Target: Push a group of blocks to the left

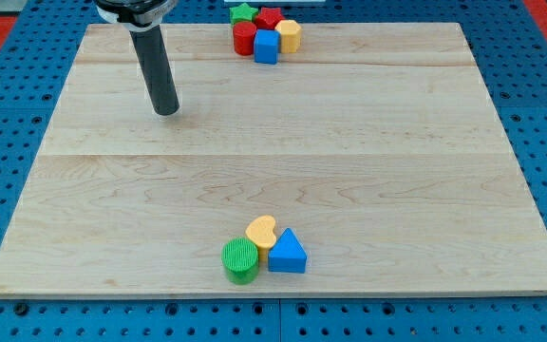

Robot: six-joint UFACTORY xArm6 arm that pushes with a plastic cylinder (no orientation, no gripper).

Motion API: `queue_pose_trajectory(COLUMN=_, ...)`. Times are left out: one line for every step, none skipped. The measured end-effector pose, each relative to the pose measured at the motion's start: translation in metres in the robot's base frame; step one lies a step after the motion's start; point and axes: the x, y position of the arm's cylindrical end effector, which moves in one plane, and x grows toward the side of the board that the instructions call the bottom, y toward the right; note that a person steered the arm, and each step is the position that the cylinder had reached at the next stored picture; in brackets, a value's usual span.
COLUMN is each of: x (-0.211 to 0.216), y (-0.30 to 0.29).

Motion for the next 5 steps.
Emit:
queue_pose_trajectory(x=0.003, y=0.013)
queue_pose_trajectory(x=-0.027, y=0.048)
queue_pose_trajectory(x=-0.072, y=0.112)
queue_pose_trajectory(x=-0.085, y=0.191)
queue_pose_trajectory(x=-0.097, y=0.268)
